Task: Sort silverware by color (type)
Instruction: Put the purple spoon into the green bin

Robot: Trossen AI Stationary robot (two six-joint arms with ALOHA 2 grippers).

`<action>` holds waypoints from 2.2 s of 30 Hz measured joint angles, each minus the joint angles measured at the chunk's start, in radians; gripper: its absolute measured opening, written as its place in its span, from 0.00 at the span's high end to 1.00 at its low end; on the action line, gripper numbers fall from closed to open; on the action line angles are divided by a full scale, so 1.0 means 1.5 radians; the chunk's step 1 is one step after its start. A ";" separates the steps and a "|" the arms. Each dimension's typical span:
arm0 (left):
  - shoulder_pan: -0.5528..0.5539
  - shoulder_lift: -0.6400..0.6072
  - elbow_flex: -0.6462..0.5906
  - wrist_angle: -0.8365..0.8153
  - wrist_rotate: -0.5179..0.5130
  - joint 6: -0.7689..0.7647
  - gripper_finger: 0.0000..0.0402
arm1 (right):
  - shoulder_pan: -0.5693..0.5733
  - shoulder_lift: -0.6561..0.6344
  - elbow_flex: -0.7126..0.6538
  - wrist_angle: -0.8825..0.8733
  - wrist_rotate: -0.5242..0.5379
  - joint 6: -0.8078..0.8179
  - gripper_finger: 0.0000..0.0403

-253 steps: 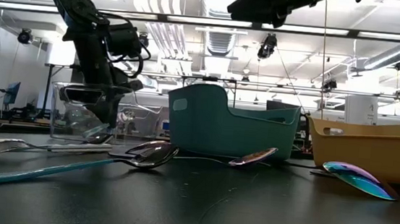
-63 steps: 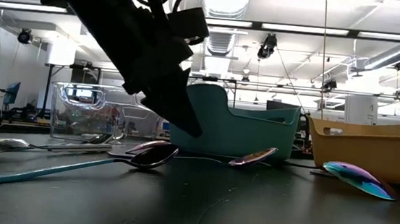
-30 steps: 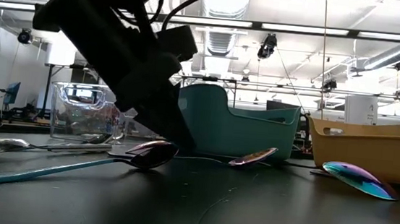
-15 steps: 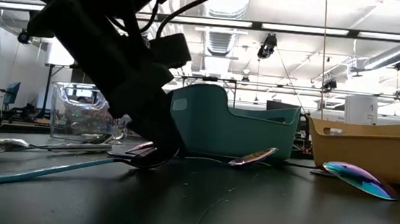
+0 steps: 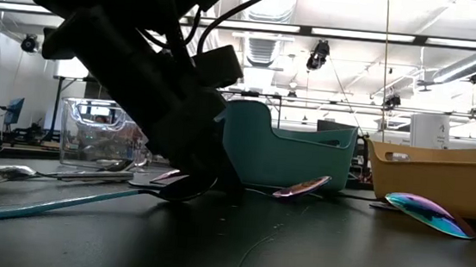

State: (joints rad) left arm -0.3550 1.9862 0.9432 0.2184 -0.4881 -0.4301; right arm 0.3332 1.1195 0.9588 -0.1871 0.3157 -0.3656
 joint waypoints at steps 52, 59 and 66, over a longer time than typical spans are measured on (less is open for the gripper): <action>-0.002 0.013 -0.009 0.029 -0.044 0.026 0.81 | 0.000 0.000 0.000 -0.008 0.000 0.004 0.52; -0.003 0.019 -0.009 0.028 -0.034 0.020 0.98 | 0.000 0.000 0.000 -0.010 0.000 0.004 0.52; -0.007 0.011 -0.005 0.018 -0.034 0.025 0.99 | 0.000 0.000 0.000 -0.011 0.000 0.004 0.52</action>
State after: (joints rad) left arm -0.3649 2.0020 0.9358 0.2449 -0.5396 -0.3928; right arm 0.3329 1.1194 0.9588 -0.2039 0.3157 -0.3592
